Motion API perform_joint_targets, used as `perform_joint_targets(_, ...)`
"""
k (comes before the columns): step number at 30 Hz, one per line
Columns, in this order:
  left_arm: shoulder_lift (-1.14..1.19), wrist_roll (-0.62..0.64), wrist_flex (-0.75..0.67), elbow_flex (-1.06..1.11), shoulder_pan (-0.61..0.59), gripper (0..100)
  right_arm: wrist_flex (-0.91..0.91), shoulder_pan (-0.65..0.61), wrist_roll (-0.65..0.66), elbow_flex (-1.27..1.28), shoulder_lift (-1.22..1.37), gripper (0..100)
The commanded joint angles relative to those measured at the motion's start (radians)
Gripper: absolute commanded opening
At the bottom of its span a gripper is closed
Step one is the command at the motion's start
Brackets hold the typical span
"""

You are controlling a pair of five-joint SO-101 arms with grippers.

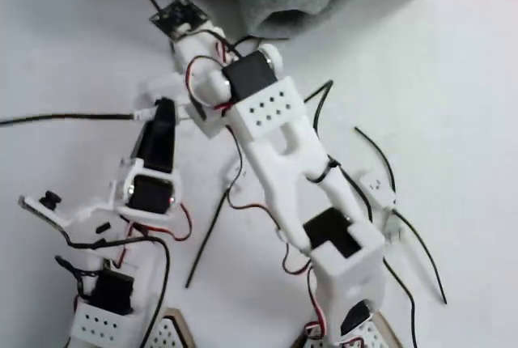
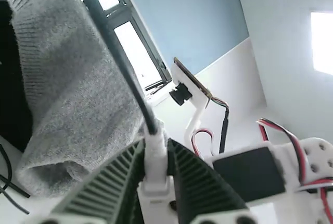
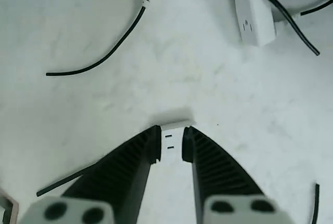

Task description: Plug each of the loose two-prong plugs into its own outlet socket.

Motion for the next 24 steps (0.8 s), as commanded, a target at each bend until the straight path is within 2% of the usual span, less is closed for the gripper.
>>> perform_joint_targets(1, 0.007, 0.009, 0.048, 0.005, 0.085, 2, 0.001, 0.002, 0.002, -0.199, 0.012, 5.6)
perform_joint_targets(11, 0.007, 0.009, 0.072, 0.005, 0.085, 2, 0.002, 0.041, 0.089, -0.293, 0.024, 4.4)
perform_joint_targets(17, 0.007, 0.012, 0.078, 0.005, 0.076, 2, 0.008, 0.203, 0.092, -0.282, 0.019, 4.3)
perform_joint_targets(21, 0.007, 0.014, 0.072, 0.005, 0.064, 2, 0.01, 0.311, 0.213, -0.21, -0.05, 4.1)
perform_joint_targets(24, 0.007, 0.015, 0.037, 0.003, 0.038, 2, 0.01, 0.331, 0.269, -0.026, -0.148, 4.1)
